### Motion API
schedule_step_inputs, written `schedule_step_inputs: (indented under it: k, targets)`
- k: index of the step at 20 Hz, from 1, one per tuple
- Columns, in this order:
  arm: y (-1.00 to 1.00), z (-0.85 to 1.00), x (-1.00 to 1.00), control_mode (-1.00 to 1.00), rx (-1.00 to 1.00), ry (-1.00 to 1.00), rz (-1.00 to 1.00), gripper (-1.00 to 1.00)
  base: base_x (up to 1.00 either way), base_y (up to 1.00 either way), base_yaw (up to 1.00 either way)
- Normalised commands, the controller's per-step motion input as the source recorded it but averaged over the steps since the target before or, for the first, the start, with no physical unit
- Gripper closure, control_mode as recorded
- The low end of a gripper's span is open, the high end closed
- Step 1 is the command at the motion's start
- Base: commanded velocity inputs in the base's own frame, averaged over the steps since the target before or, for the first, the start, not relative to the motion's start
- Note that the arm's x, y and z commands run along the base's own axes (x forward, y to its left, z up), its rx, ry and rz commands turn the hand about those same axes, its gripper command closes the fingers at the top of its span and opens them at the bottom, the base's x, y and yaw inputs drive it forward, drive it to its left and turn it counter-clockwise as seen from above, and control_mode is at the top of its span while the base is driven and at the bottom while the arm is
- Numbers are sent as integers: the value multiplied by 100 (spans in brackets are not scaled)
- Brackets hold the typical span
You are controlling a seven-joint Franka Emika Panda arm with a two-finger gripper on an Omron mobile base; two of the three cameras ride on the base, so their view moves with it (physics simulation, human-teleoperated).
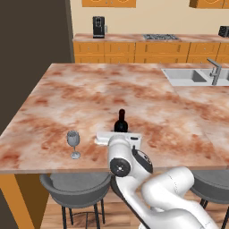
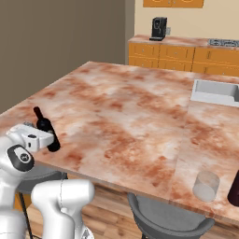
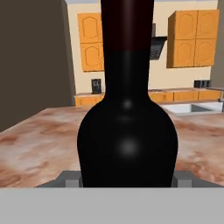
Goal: There is a wine glass and glass cup on the dining counter. Place the wine bottle next to the wine glass and the juice bottle next to the glass cup.
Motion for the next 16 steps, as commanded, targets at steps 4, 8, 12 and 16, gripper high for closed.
schedule_step_inputs:
  k: [4,8,12,16]
  targets:
    - [37,-4,15,-100,5,-9,0,100,0,0,0]
    - [30,-1,13,-100,12,-1,0,100,0,0,0]
    - [20,0,14,-100,16,4,0,100,0,0,0]
    - [20,-7,19,-100,6,5,0,100,0,0,0]
